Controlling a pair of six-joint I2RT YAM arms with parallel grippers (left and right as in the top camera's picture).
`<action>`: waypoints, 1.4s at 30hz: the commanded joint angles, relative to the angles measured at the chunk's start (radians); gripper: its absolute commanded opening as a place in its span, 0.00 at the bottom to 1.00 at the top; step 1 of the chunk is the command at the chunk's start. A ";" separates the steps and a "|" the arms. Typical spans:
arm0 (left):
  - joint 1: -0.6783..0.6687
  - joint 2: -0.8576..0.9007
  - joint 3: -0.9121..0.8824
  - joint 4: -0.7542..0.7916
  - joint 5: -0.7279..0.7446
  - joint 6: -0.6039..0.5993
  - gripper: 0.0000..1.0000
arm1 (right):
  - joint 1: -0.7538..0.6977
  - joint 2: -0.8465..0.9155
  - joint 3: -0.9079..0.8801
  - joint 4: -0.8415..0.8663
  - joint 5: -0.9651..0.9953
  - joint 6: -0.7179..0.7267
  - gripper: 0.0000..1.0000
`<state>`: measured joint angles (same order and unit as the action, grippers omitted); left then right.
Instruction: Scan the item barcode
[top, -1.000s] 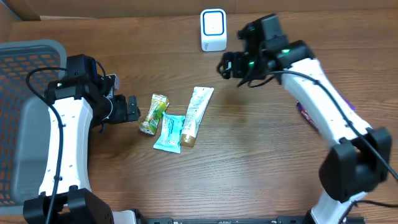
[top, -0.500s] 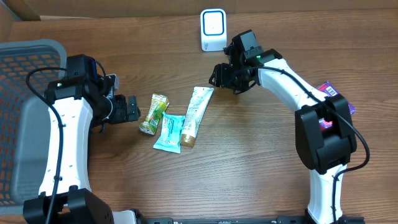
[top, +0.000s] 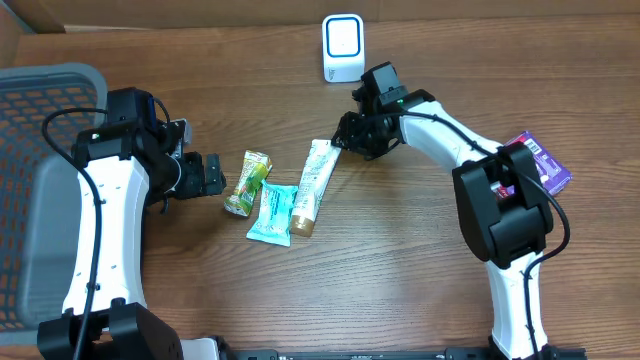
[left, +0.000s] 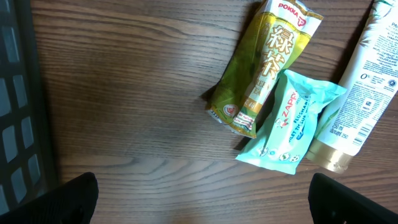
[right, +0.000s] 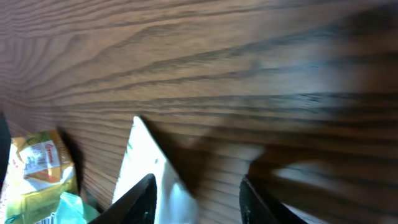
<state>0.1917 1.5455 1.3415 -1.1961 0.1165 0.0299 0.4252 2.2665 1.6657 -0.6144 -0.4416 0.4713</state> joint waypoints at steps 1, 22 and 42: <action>0.004 0.006 0.006 0.000 0.006 0.016 0.99 | 0.021 0.003 -0.004 0.015 -0.005 0.005 0.39; 0.004 0.006 0.006 0.000 0.006 0.016 0.99 | -0.196 -0.135 -0.001 -0.484 0.175 -0.005 0.11; 0.004 0.006 0.006 0.000 0.006 0.016 1.00 | -0.055 -0.147 0.312 -0.972 0.108 -0.353 0.24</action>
<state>0.1917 1.5455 1.3415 -1.1961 0.1165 0.0299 0.2817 2.1448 1.9713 -1.5883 -0.2874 0.1539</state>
